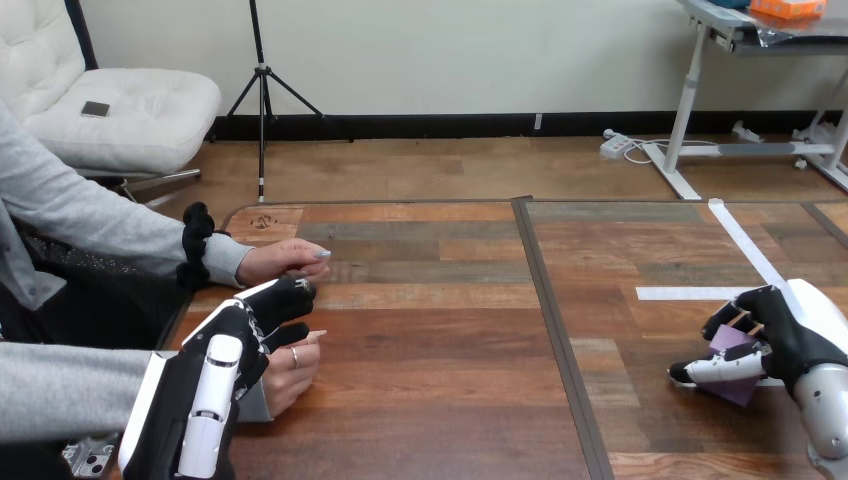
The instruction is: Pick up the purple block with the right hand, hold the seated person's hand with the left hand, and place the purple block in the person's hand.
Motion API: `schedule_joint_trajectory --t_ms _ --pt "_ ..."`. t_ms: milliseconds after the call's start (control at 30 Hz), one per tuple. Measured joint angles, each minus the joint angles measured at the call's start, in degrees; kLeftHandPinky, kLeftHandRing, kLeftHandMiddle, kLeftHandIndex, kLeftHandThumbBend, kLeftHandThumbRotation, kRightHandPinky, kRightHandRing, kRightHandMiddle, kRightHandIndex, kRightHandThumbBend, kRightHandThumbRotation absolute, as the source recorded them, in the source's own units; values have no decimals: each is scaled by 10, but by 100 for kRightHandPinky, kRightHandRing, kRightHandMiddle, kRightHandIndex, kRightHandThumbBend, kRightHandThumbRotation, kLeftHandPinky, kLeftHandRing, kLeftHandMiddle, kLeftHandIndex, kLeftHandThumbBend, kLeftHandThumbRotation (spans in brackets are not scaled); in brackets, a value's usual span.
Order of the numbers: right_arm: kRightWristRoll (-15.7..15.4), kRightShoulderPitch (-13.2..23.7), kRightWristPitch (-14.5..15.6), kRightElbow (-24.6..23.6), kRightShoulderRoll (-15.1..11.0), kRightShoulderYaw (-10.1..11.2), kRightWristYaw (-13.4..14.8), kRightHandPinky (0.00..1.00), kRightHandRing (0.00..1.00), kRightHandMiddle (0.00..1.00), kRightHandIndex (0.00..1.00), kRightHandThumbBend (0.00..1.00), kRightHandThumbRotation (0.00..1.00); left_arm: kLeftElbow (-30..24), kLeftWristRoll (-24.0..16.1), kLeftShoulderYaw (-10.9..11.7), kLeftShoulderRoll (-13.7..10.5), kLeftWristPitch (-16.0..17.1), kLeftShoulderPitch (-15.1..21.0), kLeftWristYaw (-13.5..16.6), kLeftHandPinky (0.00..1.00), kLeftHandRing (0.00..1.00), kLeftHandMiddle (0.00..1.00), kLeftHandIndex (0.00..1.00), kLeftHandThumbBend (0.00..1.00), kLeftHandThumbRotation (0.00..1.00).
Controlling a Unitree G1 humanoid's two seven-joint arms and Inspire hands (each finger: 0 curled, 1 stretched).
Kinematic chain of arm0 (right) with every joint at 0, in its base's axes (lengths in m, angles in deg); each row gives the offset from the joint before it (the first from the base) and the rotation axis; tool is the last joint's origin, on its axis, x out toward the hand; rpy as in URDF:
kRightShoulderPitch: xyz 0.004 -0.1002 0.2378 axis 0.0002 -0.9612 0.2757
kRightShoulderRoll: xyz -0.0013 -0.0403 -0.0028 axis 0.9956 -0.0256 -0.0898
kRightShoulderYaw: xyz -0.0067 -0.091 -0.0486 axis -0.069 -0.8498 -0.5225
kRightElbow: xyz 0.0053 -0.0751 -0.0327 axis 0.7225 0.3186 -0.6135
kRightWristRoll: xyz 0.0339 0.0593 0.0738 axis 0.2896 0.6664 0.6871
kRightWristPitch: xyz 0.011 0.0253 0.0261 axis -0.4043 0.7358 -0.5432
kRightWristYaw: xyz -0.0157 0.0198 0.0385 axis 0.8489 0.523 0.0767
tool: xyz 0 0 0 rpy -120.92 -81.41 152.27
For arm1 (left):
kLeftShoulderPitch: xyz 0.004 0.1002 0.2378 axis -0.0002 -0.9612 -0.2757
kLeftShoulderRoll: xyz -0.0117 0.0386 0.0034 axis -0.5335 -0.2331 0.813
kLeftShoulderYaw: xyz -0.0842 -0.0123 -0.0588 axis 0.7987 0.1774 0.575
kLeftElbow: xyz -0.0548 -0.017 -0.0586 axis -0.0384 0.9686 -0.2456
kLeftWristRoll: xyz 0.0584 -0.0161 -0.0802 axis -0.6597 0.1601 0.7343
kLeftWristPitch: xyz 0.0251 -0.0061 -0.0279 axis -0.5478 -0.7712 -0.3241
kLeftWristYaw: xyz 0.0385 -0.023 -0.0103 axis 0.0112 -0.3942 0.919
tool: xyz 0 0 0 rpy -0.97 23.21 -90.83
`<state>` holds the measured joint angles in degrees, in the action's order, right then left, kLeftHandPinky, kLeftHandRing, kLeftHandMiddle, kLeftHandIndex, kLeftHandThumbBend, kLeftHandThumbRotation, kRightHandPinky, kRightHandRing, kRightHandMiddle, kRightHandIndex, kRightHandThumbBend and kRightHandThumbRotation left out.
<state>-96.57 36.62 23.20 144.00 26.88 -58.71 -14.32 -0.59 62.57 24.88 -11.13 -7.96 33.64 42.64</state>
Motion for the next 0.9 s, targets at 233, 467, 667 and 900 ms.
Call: schedule_joint_trajectory --t_ms 233,467,667,900 --pt "1 -5 -21 0 1 0 -1 35 41 45 45 90 0 -2 0 0 0 -2 0 0 79 82 77 70 36 100" --pt "8 -10 -44 -1 1 4 -1 35 40 44 44 90 0 -2 0 0 0 -2 0 0 79 82 76 69 37 100" --pt "26 -20 -69 -6 3 9 -1 33 38 42 44 90 0 -2 0 0 0 -2 0 0 79 82 76 69 38 100" --pt "49 -32 -97 -21 6 23 -1 32 36 41 44 90 0 -3 -5 0 0 -3 0 6 78 80 75 69 37 100"
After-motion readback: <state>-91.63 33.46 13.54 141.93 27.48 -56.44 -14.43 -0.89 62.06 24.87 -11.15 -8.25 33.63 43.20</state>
